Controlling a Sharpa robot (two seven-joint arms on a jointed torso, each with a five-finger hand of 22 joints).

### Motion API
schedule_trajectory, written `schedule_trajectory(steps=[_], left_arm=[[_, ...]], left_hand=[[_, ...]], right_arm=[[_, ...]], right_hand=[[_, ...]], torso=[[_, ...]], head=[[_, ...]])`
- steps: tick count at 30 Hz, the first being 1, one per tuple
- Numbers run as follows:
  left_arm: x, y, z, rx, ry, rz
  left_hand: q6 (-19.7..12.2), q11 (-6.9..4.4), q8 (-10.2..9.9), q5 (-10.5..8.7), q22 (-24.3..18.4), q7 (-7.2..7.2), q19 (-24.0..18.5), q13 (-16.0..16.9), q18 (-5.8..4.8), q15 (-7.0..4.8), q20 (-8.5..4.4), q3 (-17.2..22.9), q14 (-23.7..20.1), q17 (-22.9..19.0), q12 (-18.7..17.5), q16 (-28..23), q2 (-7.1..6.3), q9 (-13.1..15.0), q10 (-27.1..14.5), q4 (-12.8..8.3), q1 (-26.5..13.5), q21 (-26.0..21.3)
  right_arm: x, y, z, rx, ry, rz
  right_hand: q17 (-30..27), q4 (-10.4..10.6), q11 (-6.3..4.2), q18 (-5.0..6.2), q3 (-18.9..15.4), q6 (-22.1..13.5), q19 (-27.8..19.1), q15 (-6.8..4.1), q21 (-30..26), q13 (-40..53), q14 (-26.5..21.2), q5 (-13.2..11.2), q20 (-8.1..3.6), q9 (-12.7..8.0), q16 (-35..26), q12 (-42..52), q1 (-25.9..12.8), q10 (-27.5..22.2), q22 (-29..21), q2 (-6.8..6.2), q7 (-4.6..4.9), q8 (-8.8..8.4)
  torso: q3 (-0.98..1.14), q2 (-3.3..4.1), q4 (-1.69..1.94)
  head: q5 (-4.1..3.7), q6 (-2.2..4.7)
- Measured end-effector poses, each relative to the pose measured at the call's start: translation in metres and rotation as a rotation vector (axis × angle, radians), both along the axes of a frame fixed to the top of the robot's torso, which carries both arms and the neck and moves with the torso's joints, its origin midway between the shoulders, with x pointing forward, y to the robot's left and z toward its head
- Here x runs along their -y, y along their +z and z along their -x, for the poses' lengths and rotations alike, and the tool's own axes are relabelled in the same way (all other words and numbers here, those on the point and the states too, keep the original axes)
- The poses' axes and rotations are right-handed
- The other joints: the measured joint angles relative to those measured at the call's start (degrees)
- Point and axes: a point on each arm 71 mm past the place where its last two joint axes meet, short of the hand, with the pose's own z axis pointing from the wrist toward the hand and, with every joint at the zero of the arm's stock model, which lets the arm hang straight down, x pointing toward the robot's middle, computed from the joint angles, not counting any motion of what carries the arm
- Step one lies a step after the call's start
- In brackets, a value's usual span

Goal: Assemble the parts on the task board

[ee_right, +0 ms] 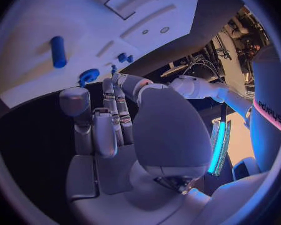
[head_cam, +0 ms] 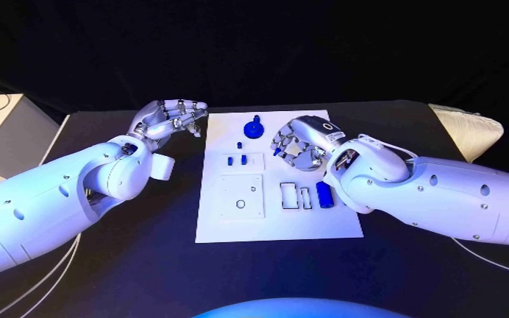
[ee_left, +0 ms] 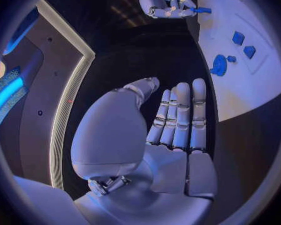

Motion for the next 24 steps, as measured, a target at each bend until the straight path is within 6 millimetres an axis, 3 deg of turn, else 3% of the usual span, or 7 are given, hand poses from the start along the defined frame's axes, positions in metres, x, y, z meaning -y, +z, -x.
schedule_trajectory(steps=[8, 24], left_arm=[[0.005, 0.001, 0.002, -0.001, -0.008, 0.009], [0.009, -0.001, 0.004, -0.007, -0.011, 0.017]], left_hand=[[0.0, 0.0, 0.0, 0.0, 0.0, 0.0, 0.0, 0.0, 0.0, 0.0, 0.0, 0.0, 0.0, -0.1, 0.0, 0.0, 0.0, 0.0, 0.0, 0.0, 0.0, -0.2], [0.2, 0.0, 0.0, 0.0, -0.1, -0.21, 0.0, -0.1, 0.0, 0.01, 0.0, 0.0, 0.0, -0.1, 0.0, 0.0, 0.0, 0.1, 0.0, 0.0, 0.0, -0.2]], right_arm=[[-0.027, -0.021, 0.013, -0.029, 0.072, 0.03], [-0.045, -0.041, 0.023, -0.059, 0.124, 0.091]], right_hand=[[0.0, -0.2, 0.0, 0.0, 0.2, 0.0, 0.0, 0.0, 0.0, 0.0, 0.0, -0.1, 0.0, 0.0, 0.0, -0.1, 0.0, 0.0, -0.2, -0.01, -0.02, 0.01], [-0.1, -0.2, -0.01, 0.0, 0.1, -0.2, 0.0, 0.01, 0.0, 0.1, 0.0, -0.2, 0.0, 0.1, 0.0, -0.3, 0.0, 0.0, -0.5, -0.02, -0.11, -0.03]], torso=[[-0.02, 0.05, 0.08], [0.07, 0.18, 0.04]], head=[[1.04, -0.53], [2.53, -1.86]])
